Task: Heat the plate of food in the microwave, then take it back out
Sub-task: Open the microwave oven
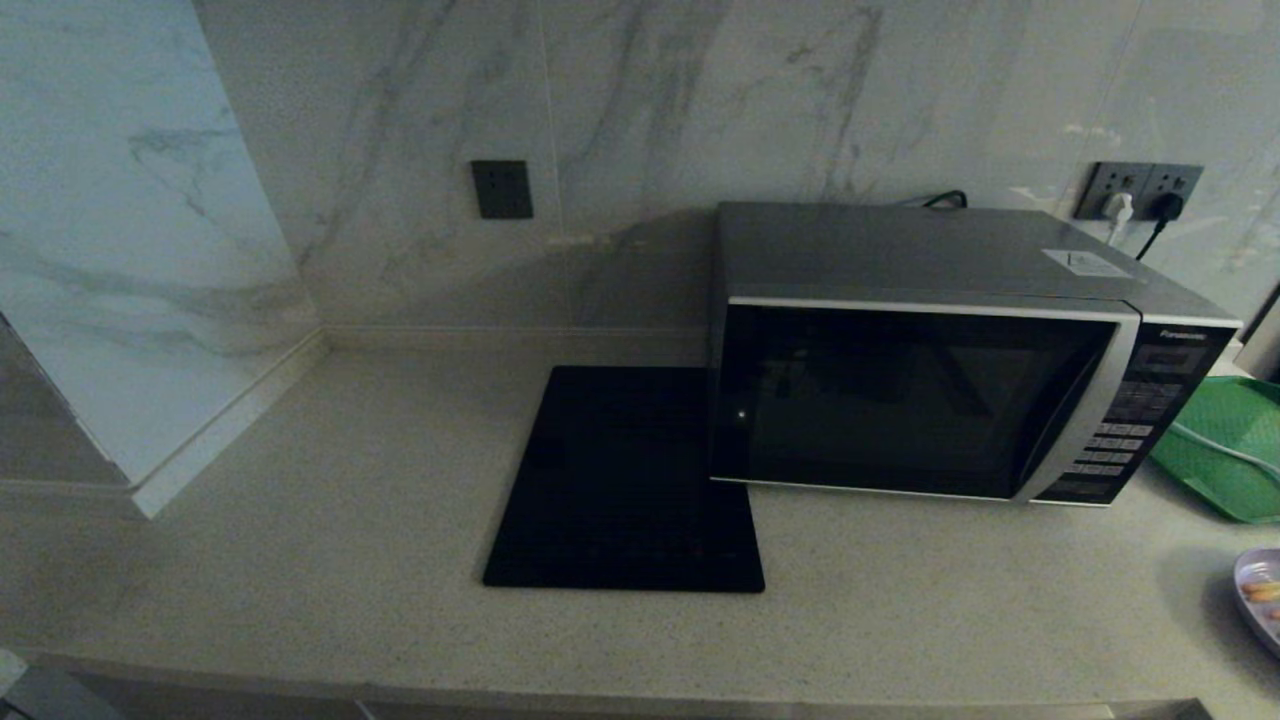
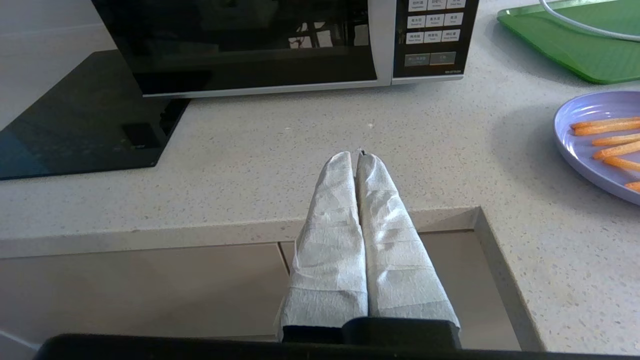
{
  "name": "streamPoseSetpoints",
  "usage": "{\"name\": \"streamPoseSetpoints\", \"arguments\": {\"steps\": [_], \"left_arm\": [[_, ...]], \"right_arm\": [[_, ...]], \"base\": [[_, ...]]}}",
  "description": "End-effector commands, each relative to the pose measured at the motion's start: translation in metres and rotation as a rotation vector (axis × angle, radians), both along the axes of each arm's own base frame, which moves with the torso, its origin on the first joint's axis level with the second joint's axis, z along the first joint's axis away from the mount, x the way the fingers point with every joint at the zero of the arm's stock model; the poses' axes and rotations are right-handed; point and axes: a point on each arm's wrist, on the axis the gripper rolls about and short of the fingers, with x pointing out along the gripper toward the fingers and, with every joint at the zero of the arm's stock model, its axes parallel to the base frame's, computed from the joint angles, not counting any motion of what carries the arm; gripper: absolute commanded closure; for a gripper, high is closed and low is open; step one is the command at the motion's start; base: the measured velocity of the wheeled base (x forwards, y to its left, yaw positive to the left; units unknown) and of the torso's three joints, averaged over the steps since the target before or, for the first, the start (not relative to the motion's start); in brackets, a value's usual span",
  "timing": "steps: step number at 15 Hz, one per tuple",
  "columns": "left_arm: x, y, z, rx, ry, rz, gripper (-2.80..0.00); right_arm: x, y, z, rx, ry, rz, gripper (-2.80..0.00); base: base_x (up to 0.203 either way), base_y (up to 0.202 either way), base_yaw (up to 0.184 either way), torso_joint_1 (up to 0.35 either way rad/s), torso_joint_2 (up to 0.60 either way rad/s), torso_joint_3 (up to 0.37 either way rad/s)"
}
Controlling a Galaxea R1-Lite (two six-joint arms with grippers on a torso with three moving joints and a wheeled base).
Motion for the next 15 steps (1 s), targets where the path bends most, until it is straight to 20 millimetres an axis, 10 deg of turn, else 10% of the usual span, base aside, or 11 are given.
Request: {"name": "streamPoseSetpoints", "arguments": {"steps": [1, 11, 15], "left_arm": [[0.000, 0.000, 0.000, -0.001, 0.000, 0.001, 0.00], [0.000, 0.000, 0.000, -0.001, 0.000, 0.001, 0.00], [0.000, 0.000, 0.000, -0.001, 0.001, 0.001, 0.00]], "right_arm": [[0.000, 0.000, 0.000, 0.000, 0.000, 0.000, 0.00], [0.000, 0.000, 0.002, 0.002, -0.019, -0.004, 0.00], [-0.015, -0.001, 0.050, 0.003, -0.175, -0.028, 0.00]], "base": [[0.000, 0.000, 0.000, 0.000, 0.00, 0.000], [0.000, 0.000, 0.000, 0.000, 0.00, 0.000], [0.000, 0.000, 0.000, 0.000, 0.00, 0.000]]}}
